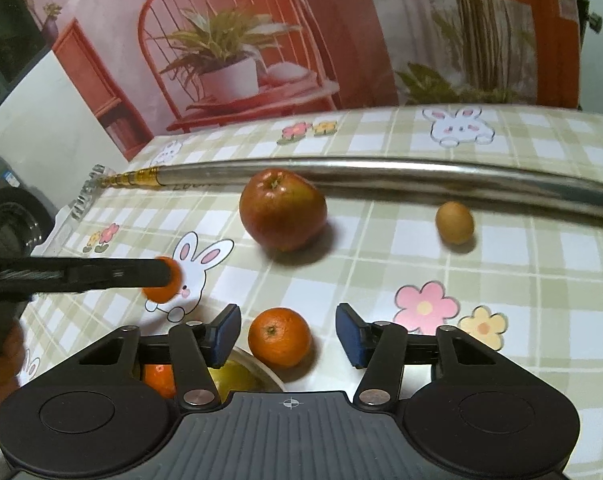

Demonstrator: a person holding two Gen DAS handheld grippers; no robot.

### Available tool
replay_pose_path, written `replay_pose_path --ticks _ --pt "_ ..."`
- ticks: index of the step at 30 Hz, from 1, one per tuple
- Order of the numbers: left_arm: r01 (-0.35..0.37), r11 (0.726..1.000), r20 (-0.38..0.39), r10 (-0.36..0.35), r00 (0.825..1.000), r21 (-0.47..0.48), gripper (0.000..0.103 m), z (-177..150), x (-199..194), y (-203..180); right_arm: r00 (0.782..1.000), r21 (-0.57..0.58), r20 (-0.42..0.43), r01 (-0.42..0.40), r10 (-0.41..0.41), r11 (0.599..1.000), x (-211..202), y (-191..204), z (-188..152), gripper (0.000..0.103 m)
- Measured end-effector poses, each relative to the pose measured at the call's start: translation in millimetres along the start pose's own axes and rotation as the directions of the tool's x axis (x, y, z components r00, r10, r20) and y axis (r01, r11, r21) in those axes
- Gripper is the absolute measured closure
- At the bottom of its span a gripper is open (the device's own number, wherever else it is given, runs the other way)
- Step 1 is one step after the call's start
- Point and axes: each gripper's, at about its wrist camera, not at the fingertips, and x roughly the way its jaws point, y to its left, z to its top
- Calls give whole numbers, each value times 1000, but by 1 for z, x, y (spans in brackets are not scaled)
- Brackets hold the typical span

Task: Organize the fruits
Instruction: 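Grasp a tangerine with the left tool while the right tool grasps the other tangerine, then carry both held tangerines over the white plate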

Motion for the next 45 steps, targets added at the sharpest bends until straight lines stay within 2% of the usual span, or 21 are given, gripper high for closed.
replay_pose_path --ticks 6,10,14,18,26,34,38,45 --pt "12 999 30 -13 999 35 69 -20 -30 -5 999 40 -33 -2 4 999 13 2 -4 69" --pt "9 998 42 -12 999 56 69 -32 -44 -9 1000 46 -18 11 -10 999 10 2 -6 70" --pt "17 998 41 -20 999 60 69 -41 -52 -11 999 75 50 13 -17 997 -7 1 -9 71" --pt "23 998 31 -24 999 61 69 -49 -56 -14 991 126 135 -26 9 992 -33 0 -14 71" --pt "34 998 20 -35 999 58 69 -63 -61 -20 977 99 214 -26 5 995 -80 17 -40 71" --pt "9 997 -9 -8 1000 74 69 -82 -62 -27 978 30 210 15 -21 999 -99 40 -74 71" --pt "-6 996 -4 7 1000 93 69 -87 -62 -32 980 17 200 -8 4 1000 -103 47 -86 71" --pt "-33 994 22 31 999 108 69 -92 -66 -37 985 -36 174 6 1 999 -96 64 -103 71"
